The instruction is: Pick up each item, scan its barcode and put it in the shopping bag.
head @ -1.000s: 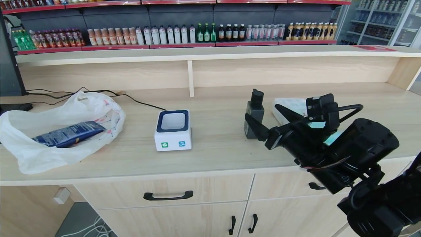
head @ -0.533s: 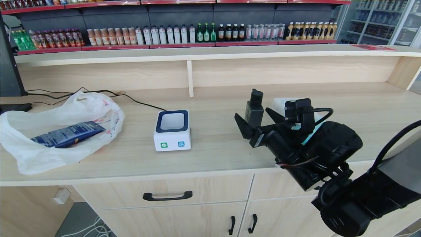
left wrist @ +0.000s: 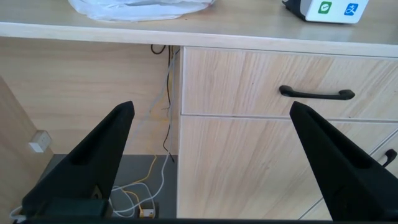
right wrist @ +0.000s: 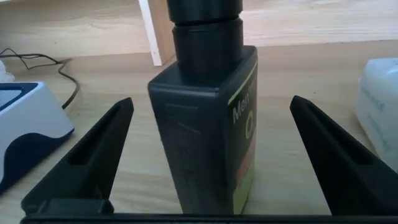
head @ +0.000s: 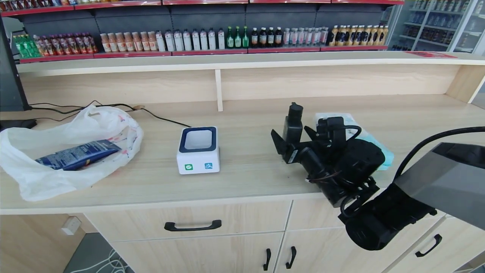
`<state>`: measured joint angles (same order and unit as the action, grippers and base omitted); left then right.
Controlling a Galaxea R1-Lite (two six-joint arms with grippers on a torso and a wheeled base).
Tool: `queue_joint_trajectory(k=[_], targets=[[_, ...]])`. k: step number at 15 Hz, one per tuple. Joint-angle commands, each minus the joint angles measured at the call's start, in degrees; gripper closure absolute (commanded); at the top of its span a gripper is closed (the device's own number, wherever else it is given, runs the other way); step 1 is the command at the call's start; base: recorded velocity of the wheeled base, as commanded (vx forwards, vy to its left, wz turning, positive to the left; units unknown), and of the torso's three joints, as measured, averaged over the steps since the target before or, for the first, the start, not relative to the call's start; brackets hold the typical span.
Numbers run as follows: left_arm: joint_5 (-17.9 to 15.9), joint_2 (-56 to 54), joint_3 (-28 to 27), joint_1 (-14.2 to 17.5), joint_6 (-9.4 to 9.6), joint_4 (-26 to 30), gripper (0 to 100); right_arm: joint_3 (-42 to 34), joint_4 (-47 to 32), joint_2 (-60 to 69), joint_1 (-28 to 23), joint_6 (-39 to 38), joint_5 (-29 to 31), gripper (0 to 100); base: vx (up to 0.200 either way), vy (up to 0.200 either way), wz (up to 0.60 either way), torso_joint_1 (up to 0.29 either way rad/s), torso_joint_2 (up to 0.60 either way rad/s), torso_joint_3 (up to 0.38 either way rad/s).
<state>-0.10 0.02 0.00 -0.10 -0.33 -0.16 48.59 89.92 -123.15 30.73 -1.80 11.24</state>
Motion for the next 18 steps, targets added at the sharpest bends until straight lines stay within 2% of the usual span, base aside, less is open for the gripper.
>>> queue_joint_trajectory(k=[1,6,11,12,18], targets=[[0.01,-0.02,0.0,0.01,-0.02,-0.02,0,3.62,0.08,-2.8,-1.38,0.05,0.19,0,0.0,0.0,0.0,0.0,0.0,0.0],[0.01,-0.02,0.0,0.01,-0.02,-0.02,0,4.58,0.08,-3.85,-1.82,-1.45,3.7,0,0.0,0.0,0.0,0.0,0.0,0.0],[0.01,-0.02,0.0,0.01,-0.11,-0.02,0,4.93,0.08,-4.47,-2.17,-2.15,3.7,0,0.0,0.0,0.0,0.0,0.0,0.0],[0.01,-0.02,0.0,0.01,-0.11,-0.02,0,5.99,0.08,-4.38,-2.17,-2.33,3.61,100,0.0,0.0,0.0,0.0,0.0,0.0],[0.01,-0.02,0.0,0.01,-0.02,-0.02,0,5.29,0.08,-1.57,-1.82,-2.24,3.61,100,0.0,0.0,0.0,0.0,0.0,0.0]])
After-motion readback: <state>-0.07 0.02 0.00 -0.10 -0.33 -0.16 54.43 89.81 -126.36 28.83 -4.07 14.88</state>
